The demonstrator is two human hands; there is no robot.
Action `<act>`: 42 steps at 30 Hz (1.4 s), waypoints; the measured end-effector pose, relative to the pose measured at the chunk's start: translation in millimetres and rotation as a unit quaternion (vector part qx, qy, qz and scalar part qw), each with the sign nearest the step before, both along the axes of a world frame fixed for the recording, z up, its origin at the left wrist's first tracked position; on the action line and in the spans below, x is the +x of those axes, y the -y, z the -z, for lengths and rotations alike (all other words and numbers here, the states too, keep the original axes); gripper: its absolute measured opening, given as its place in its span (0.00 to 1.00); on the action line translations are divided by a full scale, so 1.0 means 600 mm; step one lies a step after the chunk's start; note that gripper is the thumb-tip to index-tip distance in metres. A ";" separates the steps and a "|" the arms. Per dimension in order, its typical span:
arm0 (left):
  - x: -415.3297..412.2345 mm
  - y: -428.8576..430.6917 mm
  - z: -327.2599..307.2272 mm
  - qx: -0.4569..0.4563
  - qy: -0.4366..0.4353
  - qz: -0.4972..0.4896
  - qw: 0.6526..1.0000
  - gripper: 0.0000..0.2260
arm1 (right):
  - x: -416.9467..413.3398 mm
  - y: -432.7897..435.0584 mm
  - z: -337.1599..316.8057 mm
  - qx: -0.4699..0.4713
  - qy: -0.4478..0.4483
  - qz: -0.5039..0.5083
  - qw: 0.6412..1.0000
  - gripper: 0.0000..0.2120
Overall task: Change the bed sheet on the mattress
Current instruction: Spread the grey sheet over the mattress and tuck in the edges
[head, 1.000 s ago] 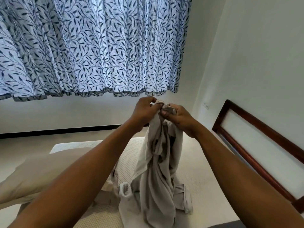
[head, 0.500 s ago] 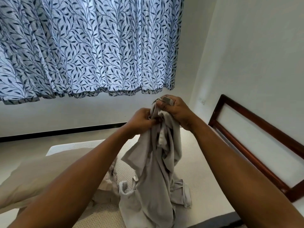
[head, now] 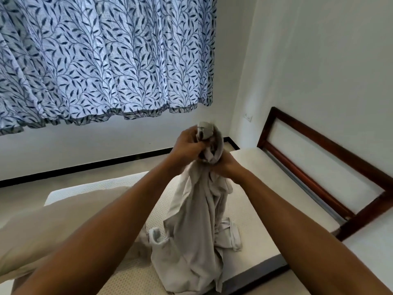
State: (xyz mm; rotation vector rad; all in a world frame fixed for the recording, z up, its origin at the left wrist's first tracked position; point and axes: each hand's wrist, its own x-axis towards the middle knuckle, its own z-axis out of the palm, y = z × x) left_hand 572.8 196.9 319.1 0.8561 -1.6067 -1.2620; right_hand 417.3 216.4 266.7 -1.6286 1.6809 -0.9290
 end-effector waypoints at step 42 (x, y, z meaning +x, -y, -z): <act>-0.327 0.123 0.143 0.231 0.099 0.280 0.927 0.16 | -0.401 0.204 -0.153 -0.036 0.434 -0.010 0.900 0.25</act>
